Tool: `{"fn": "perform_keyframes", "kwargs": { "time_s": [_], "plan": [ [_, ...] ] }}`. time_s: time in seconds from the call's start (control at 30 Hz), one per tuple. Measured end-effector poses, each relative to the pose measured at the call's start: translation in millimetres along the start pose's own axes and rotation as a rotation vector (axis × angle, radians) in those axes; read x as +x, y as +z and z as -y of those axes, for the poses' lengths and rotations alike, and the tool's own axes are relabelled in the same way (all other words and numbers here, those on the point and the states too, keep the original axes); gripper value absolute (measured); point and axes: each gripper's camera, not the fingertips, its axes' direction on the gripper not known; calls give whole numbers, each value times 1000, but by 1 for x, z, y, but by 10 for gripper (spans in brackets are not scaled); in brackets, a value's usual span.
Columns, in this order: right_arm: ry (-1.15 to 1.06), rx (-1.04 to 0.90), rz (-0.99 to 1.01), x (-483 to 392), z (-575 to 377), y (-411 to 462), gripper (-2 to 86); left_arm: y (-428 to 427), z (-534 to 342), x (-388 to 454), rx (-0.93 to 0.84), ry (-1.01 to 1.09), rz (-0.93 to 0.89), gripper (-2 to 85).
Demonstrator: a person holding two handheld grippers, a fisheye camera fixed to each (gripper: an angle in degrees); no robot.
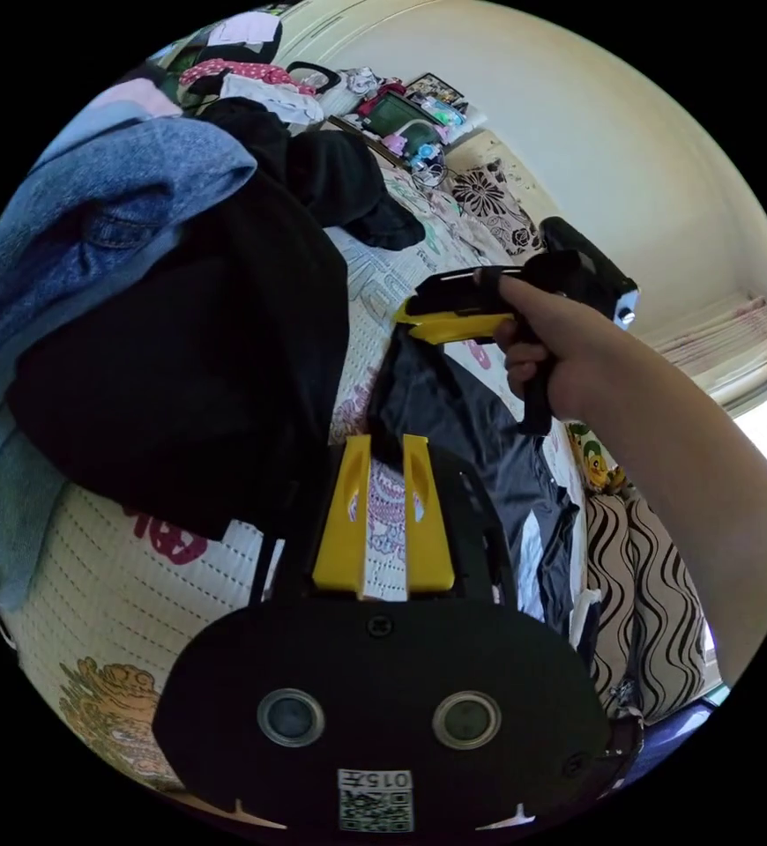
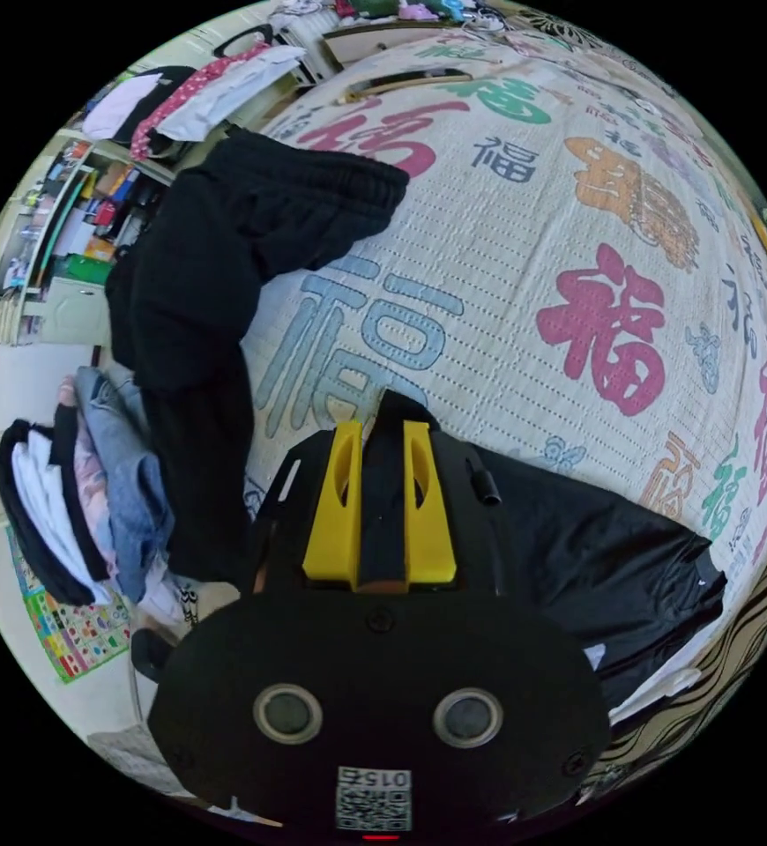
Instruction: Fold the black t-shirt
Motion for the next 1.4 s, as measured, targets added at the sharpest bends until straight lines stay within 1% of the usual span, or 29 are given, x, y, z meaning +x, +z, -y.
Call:
{"fn": "perform_keyframes", "kwargs": {
  "time_s": [0.1, 0.13, 0.2, 0.27, 0.37, 0.47, 0.57, 0.63, 0.67, 0.7, 0.73, 0.77, 0.8, 0.83, 0.87, 0.93, 1.0, 1.07, 1.13, 1.23, 1.3, 1.37, 1.4],
  "plan": [
    [-25, 4, -76, -10, 8, -5, 21, -3, 3, -9, -16, -32, -22, 10],
    [-46, 5, -102, -14, 9, -8, 9, -4, 3, -12, -21, -55, -57, 3],
    [-65, -3, -123, -20, 11, -14, -2, -13, 0, -15, 19, -84, -71, -3],
    [-112, 8, -97, -25, 10, -26, -6, -19, -2, -12, 40, -85, -58, -5],
    [-151, 81, -46, -23, -3, -59, -8, -28, -1, 1, 60, -33, -68, -6],
    [-141, 212, 87, 4, -31, -104, -8, -41, -3, 29, 93, 83, -87, -5],
    [-105, 356, 258, 55, -76, -147, -7, -57, -11, 75, 131, 300, -111, -5],
    [-32, 436, 382, 105, -122, -170, -6, -63, -23, 122, 141, 541, -127, -3],
    [-11, 462, 410, 118, -135, -174, -5, -63, -27, 133, 136, 605, -135, -2],
    [44, 504, 452, 145, -162, -179, -3, -60, -38, 156, 115, 738, -154, 0],
    [104, 532, 466, 170, -189, -180, 1, -52, -50, 178, 73, 869, -181, 2],
    [138, 540, 462, 183, -203, -179, 2, -46, -57, 188, 37, 931, -203, 4],
    [209, 528, 445, 205, -227, -172, 7, -31, -68, 206, -62, 1023, -244, 8],
    [275, 469, 430, 226, -247, -159, 13, -11, -79, 219, -175, 1066, -265, 16],
    [302, 432, 423, 235, -256, -152, 18, -1, -85, 224, -224, 1076, -270, 20],
    [369, 272, 358, 266, -283, -131, 55, 33, -102, 236, -353, 1068, -279, 63],
    [402, 214, 321, 284, -295, -131, 81, 49, -103, 244, -441, 1017, -295, 75],
    [372, 252, 308, 293, -297, -144, 86, 50, -94, 247, -400, 966, -315, 73],
    [282, 302, 296, 294, -282, -163, 91, 51, -76, 243, -318, 852, -260, 68],
    [134, 302, 270, 281, -242, -170, 97, 66, -60, 242, -279, 758, -196, 64],
    [71, 266, 248, 270, -213, -165, 94, 77, -59, 251, -285, 772, -192, 60],
    [41, 226, 229, 261, -188, -158, 67, 91, -62, 264, -312, 814, -164, 55],
    [9, 190, 196, 256, -175, -151, 25, 100, -66, 270, -340, 835, -128, 51]
  ]
}}
